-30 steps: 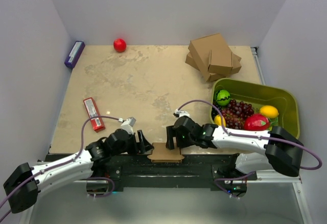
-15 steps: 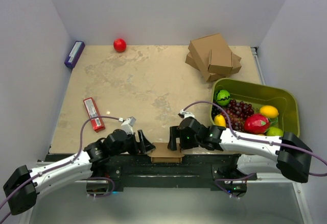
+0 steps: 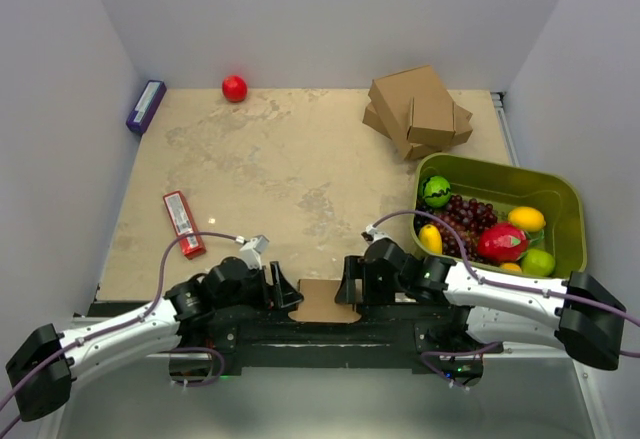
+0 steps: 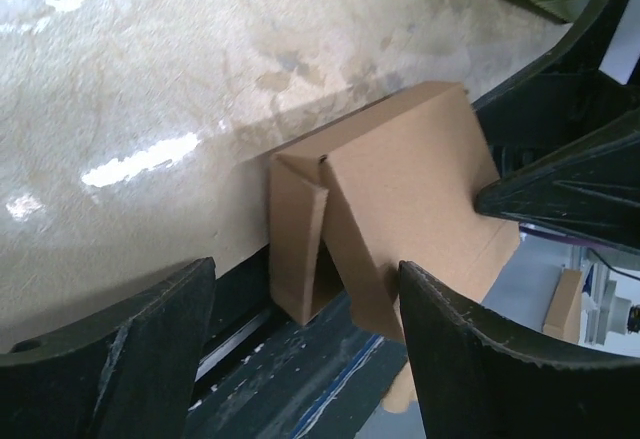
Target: Fold the paper box
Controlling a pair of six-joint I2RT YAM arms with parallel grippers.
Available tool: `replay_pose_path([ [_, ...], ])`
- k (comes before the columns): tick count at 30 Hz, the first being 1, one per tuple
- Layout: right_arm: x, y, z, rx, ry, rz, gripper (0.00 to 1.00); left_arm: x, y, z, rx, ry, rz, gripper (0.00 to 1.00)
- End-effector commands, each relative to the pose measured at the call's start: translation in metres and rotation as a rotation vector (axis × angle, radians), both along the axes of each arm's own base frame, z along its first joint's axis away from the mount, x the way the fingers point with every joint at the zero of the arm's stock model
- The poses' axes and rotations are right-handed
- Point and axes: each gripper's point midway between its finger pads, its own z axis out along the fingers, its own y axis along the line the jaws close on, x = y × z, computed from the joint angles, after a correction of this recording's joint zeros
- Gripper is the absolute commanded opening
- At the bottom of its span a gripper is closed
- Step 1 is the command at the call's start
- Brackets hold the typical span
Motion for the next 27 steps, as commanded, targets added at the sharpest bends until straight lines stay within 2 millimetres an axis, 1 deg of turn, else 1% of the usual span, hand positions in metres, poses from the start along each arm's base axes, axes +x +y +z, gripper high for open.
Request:
replay_pose_path([
  [1, -0.009, 0.007, 0.001, 0.058, 0.050, -0.001, 0.81, -0.006, -0.006, 0.000, -0.031, 0.000, -0.042, 0.76],
  [5, -0.011, 0.006, -0.005, 0.070, 0.061, -0.013, 0.78, -0.008, -0.007, -0.002, -0.039, 0.001, -0.054, 0.73],
  [8, -0.010, 0.004, -0.010, 0.060, 0.059, -0.019, 0.75, -0.009, -0.007, -0.006, -0.033, 0.005, -0.056, 0.72],
  [9, -0.010, 0.002, -0.012, 0.055, 0.058, -0.022, 0.74, -0.010, -0.006, -0.010, -0.022, 0.011, -0.056, 0.70],
  [11, -0.008, 0.003, -0.011, 0.061, 0.049, -0.026, 0.73, -0.010, -0.007, -0.010, -0.029, 0.009, -0.058, 0.69],
  [13, -0.006, 0.004, -0.011, 0.067, 0.033, -0.031, 0.70, -0.010, -0.008, -0.011, -0.027, 0.008, -0.059, 0.66],
  [14, -0.004, 0.006, -0.011, 0.074, 0.023, -0.033, 0.69, -0.009, -0.010, -0.008, -0.039, -0.001, -0.060, 0.65],
  [15, -0.002, 0.005, -0.013, 0.073, 0.016, -0.039, 0.65, -0.008, -0.010, -0.009, -0.037, 0.000, -0.059, 0.64],
  [17, -0.001, 0.007, -0.014, 0.080, 0.013, -0.041, 0.62, -0.007, -0.012, -0.006, -0.047, -0.011, -0.058, 0.61],
  [18, -0.001, 0.007, -0.015, 0.078, 0.014, -0.041, 0.58, -0.006, -0.012, -0.008, -0.043, -0.009, -0.056, 0.59],
  [20, -0.001, 0.009, -0.017, 0.080, 0.017, -0.037, 0.54, -0.005, -0.014, -0.007, -0.047, -0.016, -0.055, 0.56],
  [21, 0.000, 0.011, -0.016, 0.083, 0.017, -0.036, 0.49, -0.004, -0.013, -0.008, -0.042, -0.016, -0.050, 0.52],
  [24, 0.003, 0.015, -0.012, 0.095, 0.006, -0.037, 0.43, -0.001, -0.015, -0.006, -0.049, -0.029, -0.041, 0.44],
  [27, 0.010, 0.020, -0.006, 0.105, -0.022, -0.048, 0.40, 0.005, -0.016, -0.002, -0.052, -0.046, -0.021, 0.39],
])
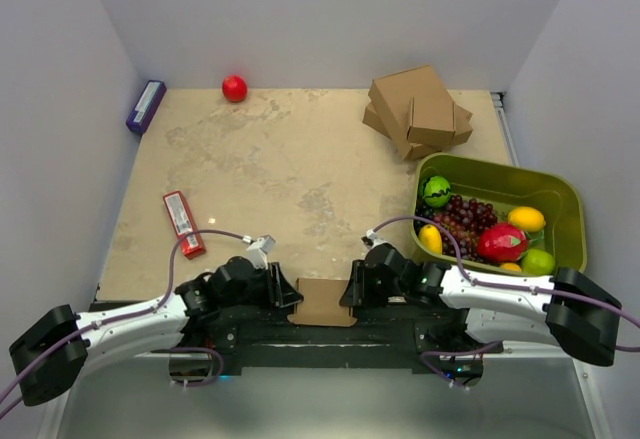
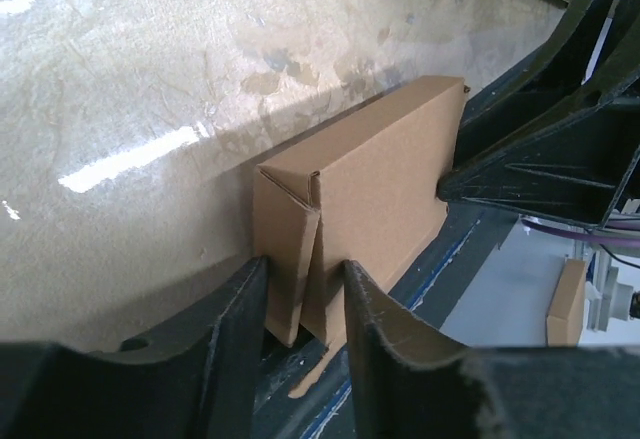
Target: Fold the paper box
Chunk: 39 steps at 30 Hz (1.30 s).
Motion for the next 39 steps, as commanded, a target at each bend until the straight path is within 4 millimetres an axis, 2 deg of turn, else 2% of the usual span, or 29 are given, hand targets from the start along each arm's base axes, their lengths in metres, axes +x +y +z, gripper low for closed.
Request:
replay_pose_path([
  [1, 0.018, 0.014, 0.014, 0.042, -0.074, -0.036, 0.40, 0.007, -0.003, 0.004, -0.034, -0.051, 0.021, 0.38],
  [7, 0.039, 0.035, 0.031, 0.051, -0.139, -0.047, 0.37, 0.023, -0.005, 0.015, -0.033, -0.110, 0.066, 0.33],
  [8, 0.043, 0.038, 0.028, 0.034, -0.146, -0.045, 0.36, 0.026, -0.006, 0.016, -0.024, -0.115, 0.076, 0.33],
  [13, 0.067, 0.055, 0.042, -0.013, -0.227, -0.044, 0.36, 0.037, -0.004, 0.014, 0.051, -0.144, 0.082, 0.33],
  [14, 0.073, 0.056, 0.043, -0.030, -0.252, -0.042, 0.35, 0.049, -0.001, 0.018, 0.067, -0.167, 0.129, 0.33],
  [15, 0.076, 0.057, 0.036, -0.057, -0.250, -0.037, 0.35, 0.054, 0.002, 0.018, 0.082, -0.186, 0.132, 0.32],
  [16, 0.082, 0.063, 0.041, -0.052, -0.264, -0.037, 0.35, 0.059, 0.002, 0.020, 0.083, -0.191, 0.132, 0.31],
  [18, 0.091, 0.065, 0.029, -0.091, -0.271, -0.022, 0.33, 0.076, 0.010, 0.023, 0.092, -0.221, 0.162, 0.31],
  [20, 0.101, 0.072, 0.027, -0.098, -0.291, -0.010, 0.29, 0.089, 0.012, 0.026, 0.102, -0.252, 0.160, 0.30],
  [21, 0.107, 0.073, 0.017, -0.110, -0.276, -0.006, 0.28, 0.093, 0.012, 0.028, 0.111, -0.264, 0.159, 0.30],
  [26, 0.131, 0.081, 0.011, -0.108, -0.274, 0.005, 0.29, 0.118, 0.016, 0.023, 0.197, -0.289, 0.144, 0.30],
  [29, 0.144, 0.078, 0.017, -0.100, -0.290, -0.005, 0.33, 0.130, 0.021, 0.024, 0.190, -0.300, 0.157, 0.32],
  [31, 0.152, 0.076, 0.024, -0.089, -0.299, -0.006, 0.43, 0.134, 0.019, 0.031, 0.160, -0.309, 0.145, 0.36],
  [32, 0.155, 0.075, 0.027, -0.089, -0.305, -0.008, 0.47, 0.135, 0.017, 0.034, 0.154, -0.317, 0.134, 0.40],
  [33, 0.156, 0.074, 0.032, -0.093, -0.306, -0.005, 0.51, 0.137, 0.015, 0.040, 0.145, -0.328, 0.129, 0.52],
  [34, 0.158, 0.074, 0.036, -0.096, -0.317, 0.002, 0.58, 0.138, 0.013, 0.043, 0.141, -0.330, 0.122, 0.57],
  [36, 0.159, 0.073, 0.048, -0.079, -0.329, 0.003, 0.66, 0.139, 0.013, 0.051, 0.140, -0.345, 0.118, 0.66],
  [37, 0.159, 0.072, 0.051, -0.077, -0.335, 0.007, 0.75, 0.141, 0.015, 0.054, 0.140, -0.350, 0.127, 0.68],
  [39, 0.159, 0.069, 0.060, -0.070, -0.345, 0.007, 0.80, 0.141, 0.017, 0.062, 0.138, -0.365, 0.133, 0.72],
])
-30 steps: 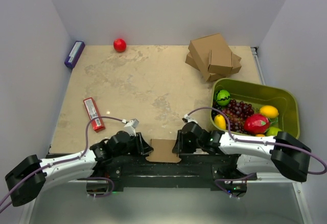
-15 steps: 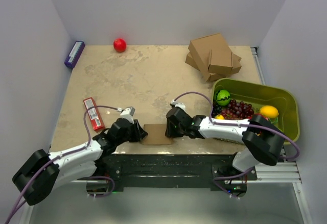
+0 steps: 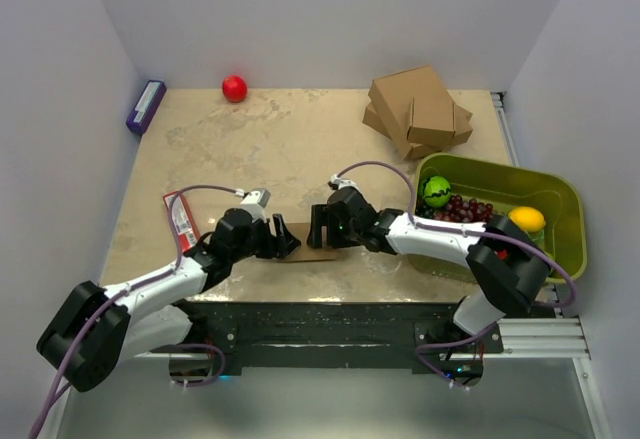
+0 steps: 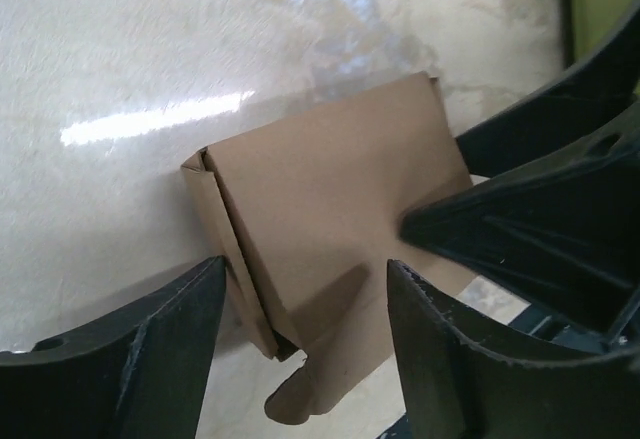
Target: Fold the paper box
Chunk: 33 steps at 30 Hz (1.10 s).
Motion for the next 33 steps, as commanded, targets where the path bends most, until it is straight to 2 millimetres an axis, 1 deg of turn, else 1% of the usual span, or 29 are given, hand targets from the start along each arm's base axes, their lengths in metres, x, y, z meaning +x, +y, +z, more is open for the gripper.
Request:
replay_pose_path([
  [1, 0.010, 0.010, 0.045, 0.075, -0.084, 0.044, 0.82, 0.015, -0.011, 0.045, -0.062, -0.120, -0.038, 0.73],
  [2, 0.010, 0.009, 0.047, 0.074, -0.090, 0.043, 0.83, 0.013, -0.009, 0.042, -0.049, -0.109, -0.036, 0.73],
  [4, 0.009, 0.004, 0.044, 0.053, -0.085, 0.041, 0.83, 0.015, -0.006, 0.044, -0.037, -0.113, -0.028, 0.73],
  [5, 0.009, 0.003, 0.044, 0.050, -0.084, 0.038, 0.84, 0.013, -0.004, 0.039, -0.021, -0.101, -0.030, 0.74],
  [9, 0.009, 0.000, 0.030, 0.036, -0.065, 0.036, 0.84, 0.012, -0.001, 0.033, -0.006, -0.093, -0.024, 0.75],
  [11, 0.010, 0.000, 0.027, 0.036, -0.058, 0.035, 0.84, 0.013, 0.000, 0.030, -0.002, -0.089, -0.025, 0.75],
  [13, 0.011, -0.001, 0.022, 0.025, -0.054, 0.034, 0.84, 0.014, 0.001, 0.026, 0.010, -0.082, -0.025, 0.76],
  [15, 0.014, -0.002, 0.022, 0.026, -0.054, 0.034, 0.85, 0.014, 0.003, 0.023, 0.019, -0.076, -0.024, 0.80],
  [18, 0.017, -0.004, 0.019, 0.025, -0.053, 0.033, 0.86, 0.017, 0.006, 0.023, 0.020, -0.084, -0.013, 0.82],
  [20, 0.021, -0.007, 0.018, 0.035, -0.045, 0.021, 0.86, 0.019, 0.008, 0.024, 0.017, -0.084, -0.006, 0.83],
  [25, 0.023, -0.002, 0.016, 0.106, -0.015, 0.029, 0.86, 0.022, 0.009, 0.031, -0.007, -0.098, -0.005, 0.84],
  [28, 0.023, -0.003, 0.005, 0.110, 0.020, 0.027, 0.83, 0.022, 0.011, 0.032, -0.014, -0.098, -0.004, 0.86],
  [29, 0.027, -0.002, 0.004, 0.125, 0.019, 0.022, 0.80, 0.022, 0.011, 0.031, -0.014, -0.096, -0.003, 0.86],
  [32, 0.027, -0.003, -0.006, 0.139, 0.050, 0.021, 0.72, 0.022, 0.015, 0.029, -0.016, -0.091, 0.004, 0.88],
  [33, 0.027, -0.004, -0.010, 0.141, 0.058, 0.020, 0.64, 0.022, 0.017, 0.029, -0.020, -0.090, 0.009, 0.88],
])
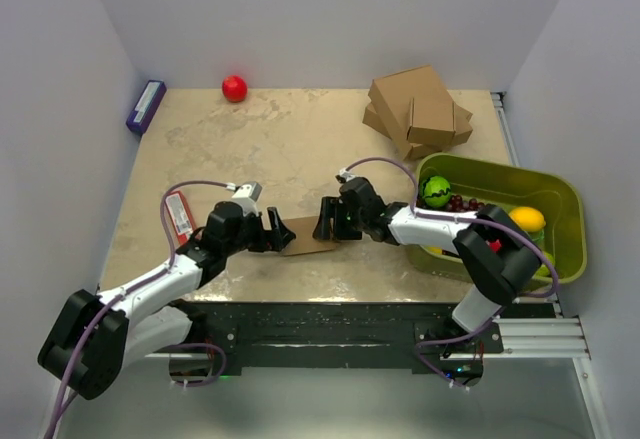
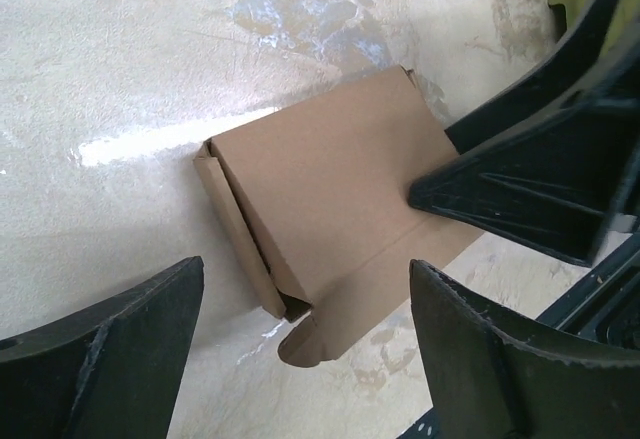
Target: Fold the paper box
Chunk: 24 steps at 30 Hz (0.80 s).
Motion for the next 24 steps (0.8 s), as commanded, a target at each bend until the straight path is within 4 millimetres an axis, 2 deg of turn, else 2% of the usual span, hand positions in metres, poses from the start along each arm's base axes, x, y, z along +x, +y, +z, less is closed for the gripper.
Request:
replay_pose_path([
  [1, -0.001, 0.003, -0.007, 0.053, 0.030, 0.012, 0.59, 0.005, 0.002, 0.011, -0.026, -0.050, -0.012, 0.89],
  [3, -0.002, -0.001, -0.011, 0.051, 0.039, 0.005, 0.47, 0.005, 0.004, 0.012, -0.037, -0.052, -0.006, 0.90],
  [9, -0.006, -0.010, -0.019, 0.073, 0.070, -0.004, 0.27, 0.004, 0.008, 0.018, -0.067, -0.058, 0.004, 0.93],
  [13, -0.005, -0.018, -0.024, 0.093, 0.085, -0.018, 0.10, 0.003, 0.008, 0.017, -0.100, -0.053, 0.009, 0.95],
  [16, -0.004, -0.023, -0.030, 0.115, 0.103, -0.023, 0.04, 0.001, 0.009, 0.010, -0.124, -0.025, 0.016, 0.95],
  [24, -0.009, -0.021, -0.029, 0.211, 0.127, 0.017, 0.01, -0.004, 0.006, -0.003, -0.184, 0.033, 0.017, 0.96],
])
